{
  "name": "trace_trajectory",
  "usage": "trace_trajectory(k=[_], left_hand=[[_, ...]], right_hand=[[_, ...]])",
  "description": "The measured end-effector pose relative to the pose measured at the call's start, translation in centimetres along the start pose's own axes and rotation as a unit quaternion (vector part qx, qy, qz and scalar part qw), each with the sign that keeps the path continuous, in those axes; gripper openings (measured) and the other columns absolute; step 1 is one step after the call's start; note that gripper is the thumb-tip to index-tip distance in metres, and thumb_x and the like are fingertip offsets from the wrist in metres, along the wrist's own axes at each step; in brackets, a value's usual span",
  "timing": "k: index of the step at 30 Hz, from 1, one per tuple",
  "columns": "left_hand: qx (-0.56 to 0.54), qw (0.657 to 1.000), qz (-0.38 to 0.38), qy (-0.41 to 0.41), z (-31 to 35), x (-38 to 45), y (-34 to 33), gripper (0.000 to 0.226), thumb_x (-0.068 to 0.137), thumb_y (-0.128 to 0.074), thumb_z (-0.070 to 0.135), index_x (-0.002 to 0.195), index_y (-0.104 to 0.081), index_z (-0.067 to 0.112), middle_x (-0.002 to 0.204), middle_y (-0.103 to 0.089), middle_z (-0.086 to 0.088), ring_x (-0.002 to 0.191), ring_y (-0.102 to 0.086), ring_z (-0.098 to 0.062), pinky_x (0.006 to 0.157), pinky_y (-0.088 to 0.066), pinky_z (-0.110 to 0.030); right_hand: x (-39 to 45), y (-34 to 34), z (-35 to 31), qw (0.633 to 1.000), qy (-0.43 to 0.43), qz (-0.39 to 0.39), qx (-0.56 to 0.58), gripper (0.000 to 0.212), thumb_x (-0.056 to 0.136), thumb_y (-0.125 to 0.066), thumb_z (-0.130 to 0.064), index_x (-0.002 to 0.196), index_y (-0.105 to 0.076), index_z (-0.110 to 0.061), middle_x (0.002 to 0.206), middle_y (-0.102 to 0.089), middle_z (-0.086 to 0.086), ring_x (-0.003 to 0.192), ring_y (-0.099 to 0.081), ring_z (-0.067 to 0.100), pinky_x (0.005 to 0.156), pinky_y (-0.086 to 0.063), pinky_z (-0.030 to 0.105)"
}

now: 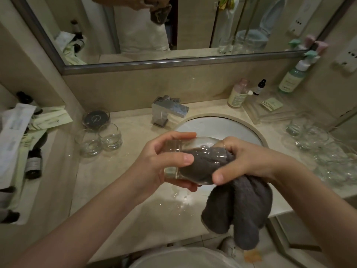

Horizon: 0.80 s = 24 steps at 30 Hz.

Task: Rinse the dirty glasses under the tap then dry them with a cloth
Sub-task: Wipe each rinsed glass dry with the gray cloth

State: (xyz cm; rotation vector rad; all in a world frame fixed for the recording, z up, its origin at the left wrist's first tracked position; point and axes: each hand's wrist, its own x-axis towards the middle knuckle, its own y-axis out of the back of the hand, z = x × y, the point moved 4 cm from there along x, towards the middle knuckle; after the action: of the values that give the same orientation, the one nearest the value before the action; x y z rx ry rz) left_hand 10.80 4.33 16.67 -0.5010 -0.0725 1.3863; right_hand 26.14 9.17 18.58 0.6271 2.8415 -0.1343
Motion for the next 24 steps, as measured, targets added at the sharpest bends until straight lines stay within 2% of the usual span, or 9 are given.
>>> trace_trajectory(k=[4, 6, 8, 10, 12, 13, 17, 21, 24], left_hand=[[-0.085, 0.994, 0.002, 0.065, -0.7, -0.5, -0.6, 0.05, 0.046, -0.076, 0.025, 0.097, -0.077, 0.022, 0.098, -0.072, -0.017, 0.055, -0.068, -0.036, 0.039, -0.053, -0.026], [-0.061, 0.996, -0.002, 0.061, -0.7, -0.5, -0.5, 0.052, 0.049, -0.076, 0.028, 0.1, -0.075, 0.024, 0.103, -0.07, -0.019, 0.056, -0.069, -0.036, 0.041, -0.054, -0.027], [0.031, 0.999, -0.02, 0.022, 0.0, -0.2, 0.0, 0.055, 0.052, -0.076, 0.033, 0.107, -0.071, 0.032, 0.113, -0.069, -0.012, 0.071, -0.073, -0.034, 0.051, -0.056, -0.03], [0.191, 0.98, -0.042, -0.046, 1.1, 0.1, 0.6, 0.063, 0.052, -0.079, 0.038, 0.113, -0.065, 0.042, 0.118, -0.068, 0.007, 0.095, -0.072, -0.021, 0.066, -0.058, -0.028], [0.292, 0.95, -0.064, -0.09, 1.8, 0.1, 0.8, 0.073, 0.051, -0.083, 0.04, 0.119, -0.058, 0.05, 0.121, -0.063, 0.018, 0.108, -0.067, -0.009, 0.078, -0.057, -0.024], [0.297, 0.946, -0.074, -0.106, 1.8, 0.0, 0.8, 0.074, 0.052, -0.084, 0.037, 0.12, -0.057, 0.049, 0.122, -0.063, 0.018, 0.11, -0.066, -0.008, 0.079, -0.057, -0.023], [0.188, 0.971, -0.055, -0.139, 0.8, 0.0, 0.8, 0.06, 0.053, -0.083, 0.02, 0.11, -0.068, 0.032, 0.112, -0.071, 0.008, 0.105, -0.069, -0.016, 0.072, -0.057, -0.024], [0.067, 0.994, -0.004, -0.092, -0.6, 0.3, 1.3, 0.056, 0.045, -0.082, 0.014, 0.098, -0.076, 0.032, 0.115, -0.066, -0.011, 0.093, -0.072, -0.033, 0.065, -0.059, -0.04], [0.078, 0.992, -0.004, -0.1, -0.3, 0.3, 1.2, 0.056, 0.044, -0.083, 0.014, 0.096, -0.076, 0.033, 0.112, -0.067, -0.01, 0.086, -0.073, -0.028, 0.065, -0.059, -0.032]], right_hand=[[-0.7, -0.3, -1.1, 0.991, 0.014, 0.023, -0.134, 0.015, 0.064, -0.08, -0.033, 0.069, -0.068, -0.024, 0.067, -0.065, -0.004, 0.065, -0.065, 0.01, 0.061, -0.049, 0.022], [-0.6, -0.2, -0.9, 0.983, 0.016, 0.043, -0.175, 0.019, 0.068, -0.077, -0.036, 0.07, -0.066, -0.02, 0.066, -0.065, -0.001, 0.064, -0.065, 0.012, 0.061, -0.049, 0.026], [-0.4, 0.1, -0.5, 0.984, 0.02, 0.061, -0.164, 0.025, 0.07, -0.077, -0.033, 0.074, -0.068, -0.01, 0.069, -0.065, 0.007, 0.067, -0.065, 0.022, 0.062, -0.051, 0.033], [-0.4, 0.6, 0.1, 0.99, 0.003, 0.073, -0.123, 0.037, 0.069, -0.078, -0.028, 0.082, -0.067, 0.005, 0.078, -0.065, 0.026, 0.073, -0.064, 0.038, 0.07, -0.052, 0.046], [-0.4, 0.6, 0.4, 0.995, -0.011, 0.06, -0.074, 0.038, 0.068, -0.077, -0.022, 0.087, -0.067, 0.009, 0.086, -0.067, 0.03, 0.079, -0.066, 0.038, 0.078, -0.054, 0.047], [-0.3, 0.4, 0.5, 0.997, -0.018, 0.048, -0.055, 0.035, 0.069, -0.077, -0.02, 0.088, -0.068, 0.007, 0.087, -0.068, 0.027, 0.082, -0.068, 0.036, 0.08, -0.055, 0.046], [0.0, 0.5, 0.6, 0.996, -0.037, 0.059, -0.06, 0.042, 0.067, -0.077, -0.026, 0.093, -0.067, 0.006, 0.09, -0.068, 0.026, 0.085, -0.068, 0.036, 0.081, -0.056, 0.048], [-0.5, 1.0, -0.3, 0.989, -0.009, 0.121, -0.084, 0.033, 0.064, -0.077, -0.035, 0.094, -0.075, -0.021, 0.092, -0.074, 0.005, 0.087, -0.07, 0.019, 0.078, -0.055, 0.029], [-1.2, 1.0, 0.0, 0.983, -0.005, 0.139, -0.123, 0.044, 0.062, -0.079, -0.036, 0.102, -0.069, -0.021, 0.095, -0.072, 0.0, 0.09, -0.069, 0.018, 0.078, -0.053, 0.028]])
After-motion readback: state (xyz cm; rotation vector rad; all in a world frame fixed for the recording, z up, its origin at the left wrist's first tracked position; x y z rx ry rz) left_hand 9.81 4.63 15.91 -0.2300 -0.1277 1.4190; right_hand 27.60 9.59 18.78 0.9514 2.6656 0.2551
